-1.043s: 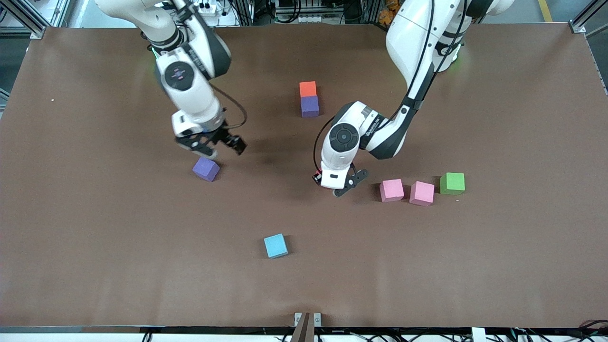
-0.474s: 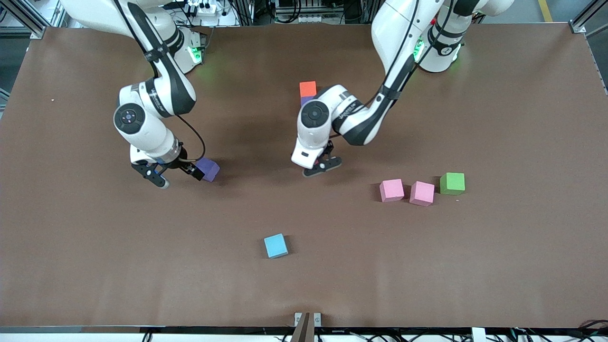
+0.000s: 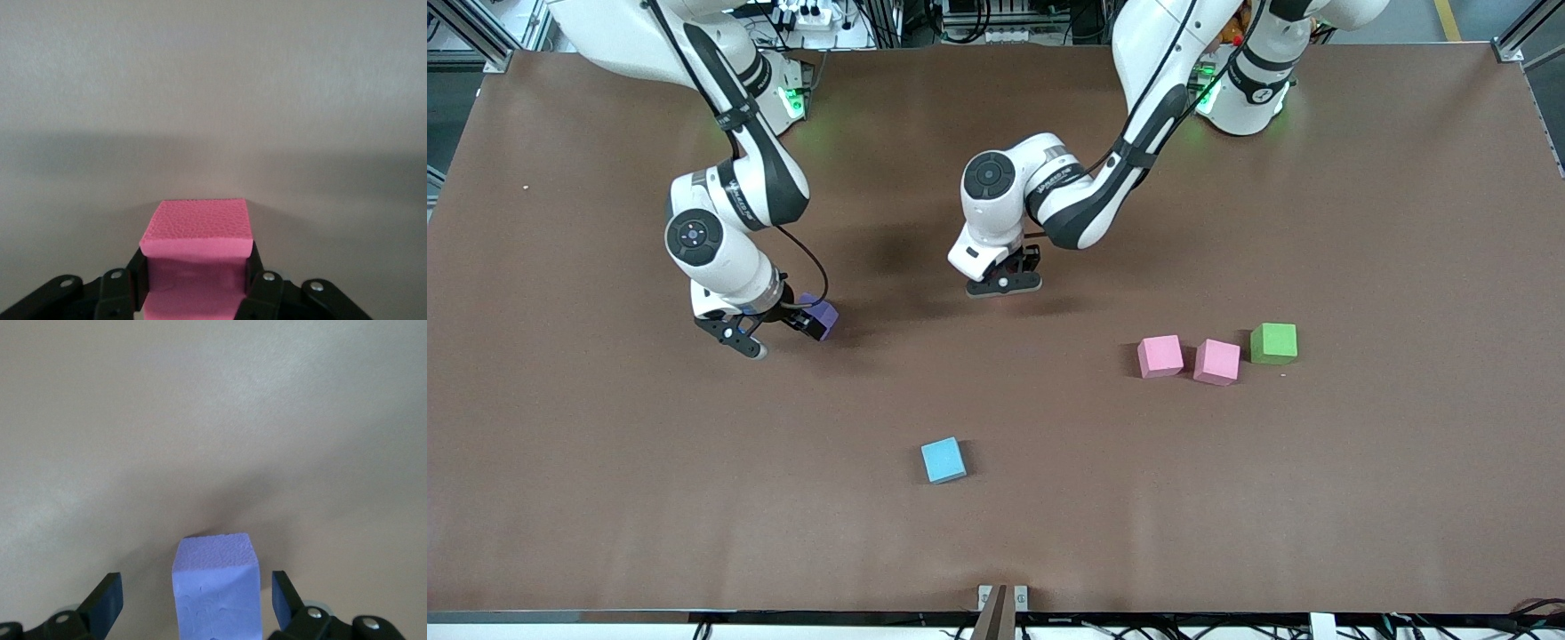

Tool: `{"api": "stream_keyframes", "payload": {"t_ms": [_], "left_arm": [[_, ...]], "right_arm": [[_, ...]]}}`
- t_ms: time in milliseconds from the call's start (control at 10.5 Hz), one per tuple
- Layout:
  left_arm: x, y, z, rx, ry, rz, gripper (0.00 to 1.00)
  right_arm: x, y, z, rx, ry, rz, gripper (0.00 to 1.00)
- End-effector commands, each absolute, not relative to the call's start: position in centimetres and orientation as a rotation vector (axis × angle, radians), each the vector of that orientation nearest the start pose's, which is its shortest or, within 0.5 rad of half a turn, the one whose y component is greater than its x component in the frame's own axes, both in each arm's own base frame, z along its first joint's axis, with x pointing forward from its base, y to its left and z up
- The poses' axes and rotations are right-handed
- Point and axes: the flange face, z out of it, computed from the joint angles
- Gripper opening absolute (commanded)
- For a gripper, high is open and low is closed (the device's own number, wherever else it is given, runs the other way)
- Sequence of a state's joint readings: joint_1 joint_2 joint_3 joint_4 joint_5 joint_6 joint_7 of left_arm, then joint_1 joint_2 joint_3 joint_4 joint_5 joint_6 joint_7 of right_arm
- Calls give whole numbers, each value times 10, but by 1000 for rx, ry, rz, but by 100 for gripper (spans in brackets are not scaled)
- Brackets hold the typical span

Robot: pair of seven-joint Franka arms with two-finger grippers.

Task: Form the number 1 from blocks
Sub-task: 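Place red beside purple with the left gripper while the right gripper grasps purple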

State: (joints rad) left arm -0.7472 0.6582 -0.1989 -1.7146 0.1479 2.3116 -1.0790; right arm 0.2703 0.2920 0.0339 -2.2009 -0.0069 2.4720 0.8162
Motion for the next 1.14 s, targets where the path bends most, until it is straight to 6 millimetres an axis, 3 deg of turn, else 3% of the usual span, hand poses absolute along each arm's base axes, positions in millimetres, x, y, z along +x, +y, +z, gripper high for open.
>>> {"api": "stream_keyframes", "payload": {"t_ms": [0, 379, 569, 759, 854, 1043], "left_arm": [[380, -531, 212, -3093, -8, 66, 0], [359, -532, 204, -3059, 107, 48, 0], [349, -531, 201, -3045, 132, 45, 0], [341, -527, 198, -3039, 130, 65, 0], [337, -528, 199, -3039, 135, 68, 0], [325, -531, 196, -3048, 123, 77, 0]], "right_arm": [[524, 166, 241, -3092, 672, 34, 98], [510, 168, 214, -3097, 646, 41, 96], [511, 169, 202, -3089, 641, 23, 90], [509, 168, 197, -3092, 647, 34, 54], [510, 169, 198, -3090, 648, 33, 44], [511, 172, 203, -3084, 655, 20, 41]]}}
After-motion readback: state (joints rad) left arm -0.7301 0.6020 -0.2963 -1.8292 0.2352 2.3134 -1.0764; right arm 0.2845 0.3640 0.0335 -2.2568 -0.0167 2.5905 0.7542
